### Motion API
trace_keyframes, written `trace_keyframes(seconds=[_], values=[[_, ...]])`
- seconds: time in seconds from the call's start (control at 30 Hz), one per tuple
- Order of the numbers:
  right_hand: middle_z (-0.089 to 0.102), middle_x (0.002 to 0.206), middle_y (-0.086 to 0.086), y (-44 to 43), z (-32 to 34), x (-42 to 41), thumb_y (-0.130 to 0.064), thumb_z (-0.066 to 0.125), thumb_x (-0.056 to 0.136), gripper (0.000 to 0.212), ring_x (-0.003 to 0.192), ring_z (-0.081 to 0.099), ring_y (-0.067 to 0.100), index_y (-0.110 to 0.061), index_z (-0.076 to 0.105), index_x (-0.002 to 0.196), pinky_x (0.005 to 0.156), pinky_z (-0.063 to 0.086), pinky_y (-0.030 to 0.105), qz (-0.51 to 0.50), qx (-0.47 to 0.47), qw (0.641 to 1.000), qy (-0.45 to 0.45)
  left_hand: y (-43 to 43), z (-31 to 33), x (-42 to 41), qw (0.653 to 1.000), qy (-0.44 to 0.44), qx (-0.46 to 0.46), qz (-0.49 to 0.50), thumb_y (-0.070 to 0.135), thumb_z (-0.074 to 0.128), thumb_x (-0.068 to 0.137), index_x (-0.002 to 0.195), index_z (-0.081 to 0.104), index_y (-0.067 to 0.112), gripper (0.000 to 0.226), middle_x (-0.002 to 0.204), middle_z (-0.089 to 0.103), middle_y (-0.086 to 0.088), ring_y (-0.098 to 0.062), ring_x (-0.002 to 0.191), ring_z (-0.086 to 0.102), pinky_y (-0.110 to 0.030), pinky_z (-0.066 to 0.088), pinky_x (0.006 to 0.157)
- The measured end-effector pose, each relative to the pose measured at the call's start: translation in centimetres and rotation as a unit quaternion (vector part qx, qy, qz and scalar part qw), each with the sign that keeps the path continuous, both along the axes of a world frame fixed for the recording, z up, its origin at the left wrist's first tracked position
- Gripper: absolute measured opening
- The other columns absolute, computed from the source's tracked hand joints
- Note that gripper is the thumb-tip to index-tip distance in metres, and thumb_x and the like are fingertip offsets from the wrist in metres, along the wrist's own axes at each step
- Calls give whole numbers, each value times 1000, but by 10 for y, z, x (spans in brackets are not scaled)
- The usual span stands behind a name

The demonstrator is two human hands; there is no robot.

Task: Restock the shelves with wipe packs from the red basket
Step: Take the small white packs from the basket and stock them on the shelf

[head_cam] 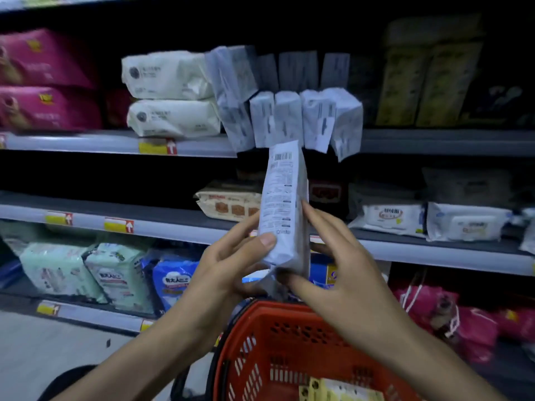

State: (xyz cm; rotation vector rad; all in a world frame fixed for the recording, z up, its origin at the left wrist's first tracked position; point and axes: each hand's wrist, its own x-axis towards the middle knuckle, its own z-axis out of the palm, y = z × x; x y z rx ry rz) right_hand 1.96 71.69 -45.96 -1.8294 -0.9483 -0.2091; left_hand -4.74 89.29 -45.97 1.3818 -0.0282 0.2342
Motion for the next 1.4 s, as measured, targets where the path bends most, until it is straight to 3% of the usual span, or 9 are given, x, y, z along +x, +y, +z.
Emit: trace_keyframes(seconds=[0.13,0.23,0.4,0.53,0.73,0.93,1.1,1.2,1.4], values=[[52,146,-25,9,38,6,-23,84,83,83,133,53,-1,-36,42,154,107,48,28,17,75,997,-8,12,40,4,997,-54,49,26,54,65,76,131,72,30,60,123,76,-6,-24,100,75,-45,61,82],[64,138,-17,13,68,9,-10,84,80,82,125,61,1,-30,49,151,100,55,30,46,139,989,13,21,74,6,987,-94,131,16,29,64,71,141,62,31,70,119,77,7,-15,98,75,-31,59,76],[67,133,-18,22,112,19,-10,81,83,76,120,62,-4,-25,50,150,93,57,21,67,173,983,-4,32,114,11,936,-175,304,41,9,74,93,152,49,38,69,129,73,4,-23,118,70,-56,56,99],[67,131,-15,42,137,51,-14,82,85,69,122,61,-3,-23,54,147,100,54,25,42,161,985,-52,45,140,46,918,-196,330,96,6,73,94,148,55,31,62,124,75,7,-11,113,71,-46,59,97],[74,118,-15,72,166,102,-8,80,87,52,111,68,-2,-23,66,134,87,57,19,47,164,984,-58,70,160,104,916,-203,318,134,-9,63,96,142,64,23,55,114,79,-4,-34,105,73,-52,58,86],[78,104,-11,106,200,161,-21,85,83,37,102,72,5,-22,76,119,88,61,36,-30,128,988,-81,80,190,146,931,-194,257,173,-14,61,92,111,78,16,39,92,80,-11,-17,80,77,-35,64,70],[78,88,-4,132,202,181,-15,81,85,12,86,72,8,-13,79,96,83,61,42,-146,99,979,-100,81,186,177,838,-124,371,379,9,57,81,62,69,11,23,51,67,-7,-29,51,69,-46,60,51],[76,80,-1,140,194,179,-15,78,82,5,80,72,16,-13,78,87,74,61,43,-193,83,972,-106,74,176,180,783,-93,428,441,16,59,82,63,66,11,21,54,63,-9,-35,59,64,-42,55,55],[75,87,1,136,193,167,-16,80,83,16,84,69,15,-11,77,98,78,59,37,-225,74,966,-105,68,168,169,806,-99,436,388,15,51,88,78,67,11,19,61,67,-8,-33,58,65,-50,59,61]])
